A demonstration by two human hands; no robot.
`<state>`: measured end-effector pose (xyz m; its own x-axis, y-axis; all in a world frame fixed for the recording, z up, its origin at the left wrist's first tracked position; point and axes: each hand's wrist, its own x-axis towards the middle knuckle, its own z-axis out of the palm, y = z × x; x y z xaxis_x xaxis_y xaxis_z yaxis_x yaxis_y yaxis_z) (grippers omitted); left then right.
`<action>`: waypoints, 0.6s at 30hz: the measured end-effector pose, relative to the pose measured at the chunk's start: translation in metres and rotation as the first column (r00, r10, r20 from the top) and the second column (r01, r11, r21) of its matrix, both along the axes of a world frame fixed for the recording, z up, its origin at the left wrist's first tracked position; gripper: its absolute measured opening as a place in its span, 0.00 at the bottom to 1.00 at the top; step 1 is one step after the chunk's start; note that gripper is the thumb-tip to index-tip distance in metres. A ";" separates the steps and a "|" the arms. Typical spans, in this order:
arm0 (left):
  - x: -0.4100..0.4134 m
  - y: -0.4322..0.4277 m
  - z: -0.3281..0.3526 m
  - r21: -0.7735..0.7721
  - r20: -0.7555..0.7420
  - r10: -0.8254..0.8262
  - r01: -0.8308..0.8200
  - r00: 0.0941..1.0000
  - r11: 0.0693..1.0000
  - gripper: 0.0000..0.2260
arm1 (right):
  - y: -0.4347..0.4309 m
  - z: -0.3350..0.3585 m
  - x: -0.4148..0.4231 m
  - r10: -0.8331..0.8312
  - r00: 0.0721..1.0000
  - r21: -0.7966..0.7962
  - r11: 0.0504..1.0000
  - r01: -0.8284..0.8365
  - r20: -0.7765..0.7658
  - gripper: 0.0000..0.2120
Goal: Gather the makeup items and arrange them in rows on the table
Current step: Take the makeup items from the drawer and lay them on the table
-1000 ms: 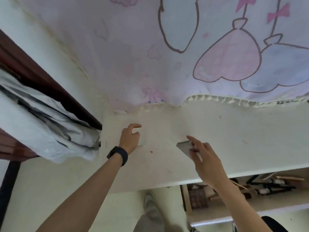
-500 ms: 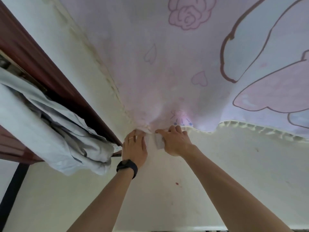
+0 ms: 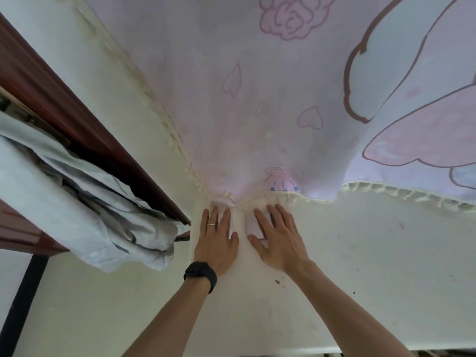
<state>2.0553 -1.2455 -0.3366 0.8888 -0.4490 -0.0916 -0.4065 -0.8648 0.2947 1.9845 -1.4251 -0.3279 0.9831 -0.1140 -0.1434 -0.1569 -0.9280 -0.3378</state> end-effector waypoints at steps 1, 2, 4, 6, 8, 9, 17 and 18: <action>0.000 0.000 0.001 -0.009 -0.034 0.006 -0.007 0.999 1.000 0.30 | -0.002 -0.001 -0.003 -0.001 1.000 -0.007 1.000 0.001 -0.003 0.35; -0.002 -0.001 0.001 -0.019 -0.077 0.008 -0.009 0.997 1.000 0.30 | -0.004 -0.002 -0.004 0.001 1.000 -0.021 1.000 -0.001 -0.011 0.36; -0.004 -0.001 0.003 -0.039 -0.147 -0.007 0.001 0.989 0.999 0.29 | -0.009 -0.002 -0.003 0.019 0.999 -0.057 0.998 -0.022 -0.041 0.37; -0.004 -0.004 0.006 -0.072 -0.074 -0.061 0.055 0.995 0.996 0.28 | -0.014 -0.002 0.004 0.042 0.996 -0.065 0.997 -0.047 -0.077 0.37; 0.006 -0.009 0.008 -0.064 0.077 -0.149 0.154 0.986 0.986 0.26 | -0.021 -0.001 0.015 0.058 0.992 -0.068 0.996 -0.066 -0.113 0.36; 0.014 -0.011 0.010 -0.027 0.105 -0.181 0.185 0.978 0.982 0.26 | -0.024 0.000 0.021 0.062 0.990 -0.075 0.995 -0.072 -0.130 0.35; 0.037 -0.014 0.012 0.050 -0.057 -0.022 0.025 0.998 0.998 0.28 | -0.032 0.005 0.037 0.058 0.979 -0.080 0.994 -0.074 -0.195 0.34; 0.030 -0.014 0.011 0.047 -0.062 -0.026 0.029 0.998 0.998 0.28 | -0.030 0.004 0.033 0.058 0.982 -0.075 0.995 -0.072 -0.181 0.33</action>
<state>2.0848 -1.2597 -0.3252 0.8681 -0.4673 -0.1676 -0.4132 -0.8672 0.2781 2.0180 -1.4555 -0.3243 0.9481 -0.0689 -0.3104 -0.1463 -0.9612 -0.2336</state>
